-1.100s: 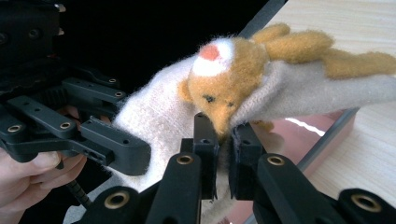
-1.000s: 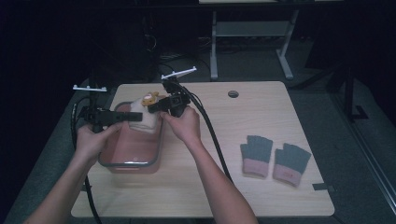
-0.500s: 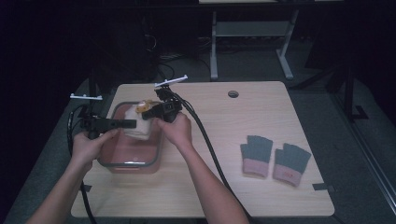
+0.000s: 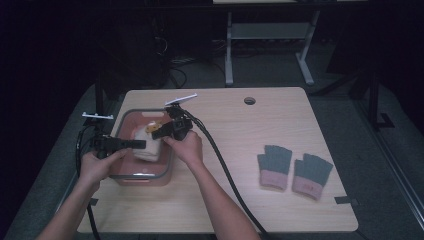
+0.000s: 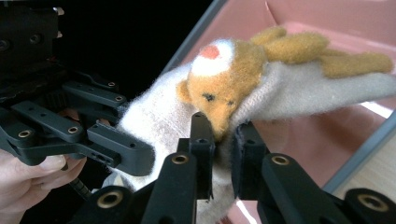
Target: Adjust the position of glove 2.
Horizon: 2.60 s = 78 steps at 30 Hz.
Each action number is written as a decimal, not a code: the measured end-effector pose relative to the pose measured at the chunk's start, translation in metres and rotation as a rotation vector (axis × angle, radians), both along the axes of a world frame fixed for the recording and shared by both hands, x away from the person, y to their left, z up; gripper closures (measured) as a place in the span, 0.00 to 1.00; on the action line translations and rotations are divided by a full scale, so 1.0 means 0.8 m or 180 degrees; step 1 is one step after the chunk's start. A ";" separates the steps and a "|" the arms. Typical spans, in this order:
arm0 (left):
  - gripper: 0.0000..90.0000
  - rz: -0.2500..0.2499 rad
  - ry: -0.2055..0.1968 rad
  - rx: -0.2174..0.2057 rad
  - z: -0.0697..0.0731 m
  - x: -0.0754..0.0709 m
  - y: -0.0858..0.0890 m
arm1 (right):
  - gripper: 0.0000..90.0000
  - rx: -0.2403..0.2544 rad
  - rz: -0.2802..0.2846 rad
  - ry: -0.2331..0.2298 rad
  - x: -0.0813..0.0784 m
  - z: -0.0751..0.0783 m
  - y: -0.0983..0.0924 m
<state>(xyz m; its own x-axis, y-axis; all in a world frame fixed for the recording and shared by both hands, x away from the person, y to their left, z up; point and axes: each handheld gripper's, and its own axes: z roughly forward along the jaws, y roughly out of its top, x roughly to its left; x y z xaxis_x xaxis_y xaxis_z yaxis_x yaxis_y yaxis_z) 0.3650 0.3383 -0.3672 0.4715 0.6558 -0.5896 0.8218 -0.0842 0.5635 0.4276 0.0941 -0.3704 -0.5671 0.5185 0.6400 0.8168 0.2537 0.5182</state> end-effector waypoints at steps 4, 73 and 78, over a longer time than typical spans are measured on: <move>0.78 0.0044 0.0076 0.0069 -0.009 -0.001 0.000 | 0.80 -0.0033 0.0023 0.0074 0.000 -0.007 0.001; 0.69 0.0174 0.0077 0.1473 0.002 0.005 -0.024 | 0.69 -0.0063 -0.0063 -0.0111 -0.021 0.005 -0.064; 0.69 0.0202 -0.0051 0.1334 0.008 0.003 -0.030 | 0.69 -0.0085 -0.0100 -0.0112 -0.019 0.005 -0.075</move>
